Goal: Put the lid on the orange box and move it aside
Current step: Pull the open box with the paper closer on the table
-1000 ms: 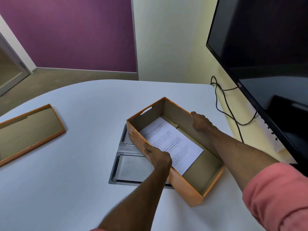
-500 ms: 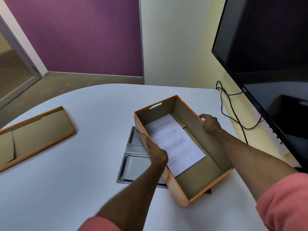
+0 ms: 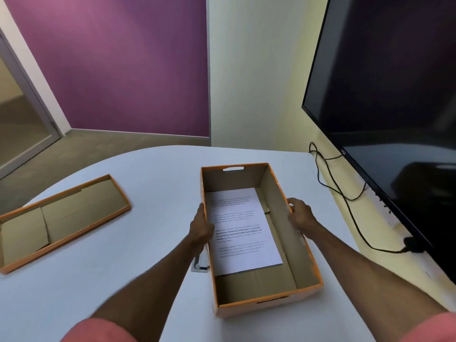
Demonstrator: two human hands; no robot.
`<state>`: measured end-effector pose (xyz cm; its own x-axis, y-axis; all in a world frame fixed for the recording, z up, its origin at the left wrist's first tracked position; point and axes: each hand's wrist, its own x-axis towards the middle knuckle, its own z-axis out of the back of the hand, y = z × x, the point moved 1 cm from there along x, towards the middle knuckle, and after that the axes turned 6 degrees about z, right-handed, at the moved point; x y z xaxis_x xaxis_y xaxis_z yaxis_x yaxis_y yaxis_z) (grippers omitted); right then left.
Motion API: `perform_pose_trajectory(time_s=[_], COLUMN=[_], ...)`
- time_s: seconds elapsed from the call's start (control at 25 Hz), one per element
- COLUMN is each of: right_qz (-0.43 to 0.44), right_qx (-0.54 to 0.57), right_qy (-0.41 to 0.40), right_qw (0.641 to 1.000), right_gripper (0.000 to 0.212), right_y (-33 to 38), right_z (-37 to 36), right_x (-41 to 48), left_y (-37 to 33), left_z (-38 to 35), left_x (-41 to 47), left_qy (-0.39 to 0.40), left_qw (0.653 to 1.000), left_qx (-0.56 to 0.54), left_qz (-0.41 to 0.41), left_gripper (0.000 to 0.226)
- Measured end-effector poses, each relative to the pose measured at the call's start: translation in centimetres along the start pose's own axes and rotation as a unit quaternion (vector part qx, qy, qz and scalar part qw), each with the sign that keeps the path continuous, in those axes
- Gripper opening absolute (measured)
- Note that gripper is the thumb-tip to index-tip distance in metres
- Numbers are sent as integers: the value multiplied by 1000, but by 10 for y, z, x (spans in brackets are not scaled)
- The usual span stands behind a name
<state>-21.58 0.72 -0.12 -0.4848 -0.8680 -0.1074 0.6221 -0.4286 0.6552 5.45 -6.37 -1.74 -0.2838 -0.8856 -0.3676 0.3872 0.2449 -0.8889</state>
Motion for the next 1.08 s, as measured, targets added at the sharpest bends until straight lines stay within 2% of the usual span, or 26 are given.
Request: perform_pose_trajectory(time_s=[0.32, 0.52, 0.6, 0.88, 1.08], right_qz=[-28, -48, -55, -85, -96], right_qx=[-5, 19, 21, 28, 9], right_qy=[-3, -9, -16, -17, -10], right_qw=[1000, 999, 998, 996, 995], right_gripper=[43, 45, 45, 50, 47], right_y=[29, 48, 54, 58, 49], right_z=[-44, -73, -84, -115, -127], right_x=[-115, -180, -205, -269, -296], left_y=[40, 75, 87, 129, 154], left_z=[73, 109, 122, 140, 136], left_x=[-61, -101, -116, -150, -170], left_qy=[57, 70, 76, 88, 92], left_qw=[997, 996, 996, 994, 994], left_qx=[49, 60, 54, 56, 55], left_qz=[-4, 0, -4, -6, 29], left_gripper=[60, 67, 61, 54, 63])
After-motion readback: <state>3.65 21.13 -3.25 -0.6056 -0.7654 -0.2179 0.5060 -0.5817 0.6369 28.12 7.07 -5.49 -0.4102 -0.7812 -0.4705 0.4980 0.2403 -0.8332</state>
